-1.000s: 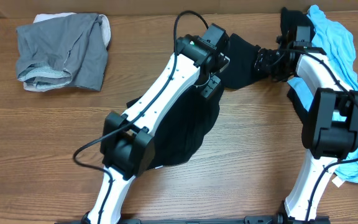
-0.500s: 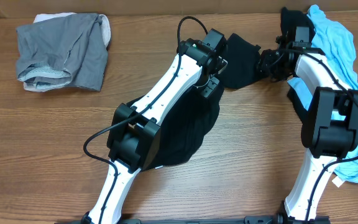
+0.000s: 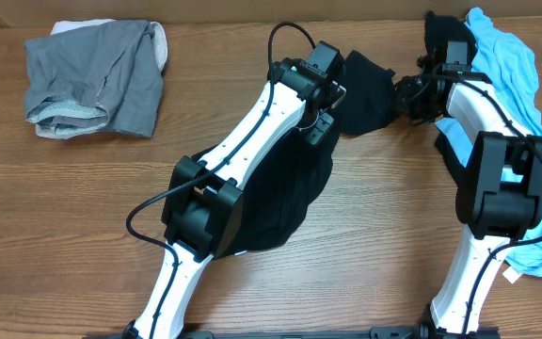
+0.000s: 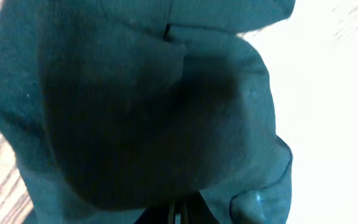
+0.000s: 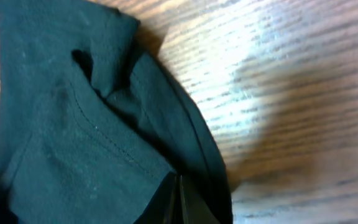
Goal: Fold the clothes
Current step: 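Lift the black shirt with both grippers and stretch it out wide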
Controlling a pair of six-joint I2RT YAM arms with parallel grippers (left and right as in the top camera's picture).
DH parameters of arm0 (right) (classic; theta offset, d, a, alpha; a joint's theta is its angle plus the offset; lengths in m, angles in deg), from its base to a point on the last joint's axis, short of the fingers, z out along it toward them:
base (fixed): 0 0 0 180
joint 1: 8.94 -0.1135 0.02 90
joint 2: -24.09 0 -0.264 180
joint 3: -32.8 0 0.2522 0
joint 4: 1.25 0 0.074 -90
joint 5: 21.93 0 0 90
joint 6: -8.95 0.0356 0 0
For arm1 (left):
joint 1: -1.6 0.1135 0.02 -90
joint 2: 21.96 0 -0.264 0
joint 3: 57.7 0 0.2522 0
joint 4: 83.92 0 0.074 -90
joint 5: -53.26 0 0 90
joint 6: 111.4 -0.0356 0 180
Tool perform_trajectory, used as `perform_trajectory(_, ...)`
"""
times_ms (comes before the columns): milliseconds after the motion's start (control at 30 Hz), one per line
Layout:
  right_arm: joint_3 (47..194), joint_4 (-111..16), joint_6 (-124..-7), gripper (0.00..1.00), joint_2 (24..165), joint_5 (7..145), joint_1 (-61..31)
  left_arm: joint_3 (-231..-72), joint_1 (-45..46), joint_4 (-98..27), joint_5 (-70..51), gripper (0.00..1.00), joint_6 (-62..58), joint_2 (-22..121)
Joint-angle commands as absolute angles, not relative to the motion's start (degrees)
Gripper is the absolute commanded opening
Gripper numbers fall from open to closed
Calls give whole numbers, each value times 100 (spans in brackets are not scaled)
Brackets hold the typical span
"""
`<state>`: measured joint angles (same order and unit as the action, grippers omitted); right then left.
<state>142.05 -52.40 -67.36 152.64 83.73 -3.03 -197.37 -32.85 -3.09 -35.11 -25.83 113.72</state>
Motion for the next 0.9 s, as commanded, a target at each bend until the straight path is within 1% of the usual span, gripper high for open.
perform_trajectory(0, 14419, -5434, -6758, 4, 14965, 8362, -275, -20253, -3189, -30, -3714, 4, -2565, 11258)
perform_trajectory(133, 14742, -6107, -6758, 4, 14366, 8360, -130, -21315, -3027, 683, -3933, 4, -2568, 11087)
perform_trajectory(267, 15348, -7235, -6795, 4, 13762, 8360, 95, -22530, -2789, 1415, -4337, 4, -2565, 10845)
perform_trajectory(400, 15955, -8225, -6935, 4, 13277, 8357, 377, -23264, -2520, 1900, -4385, 4, -2570, 10526)
perform_trajectory(633, 16823, -9556, -7239, 4, 12744, 8366, 831, -23560, -1744, 2327, -5091, 4, -2568, 9863)
perform_trajectory(767, 17090, -10048, -7460, 4, 12506, 8379, 860, -23560, -1239, 2320, -5067, 4, -2559, 9527)
perform_trajectory(867, 17175, -10192, -7512, 4, 12300, 8386, 860, -23560, -1021, 2309, -5072, 4, -2561, 9295)
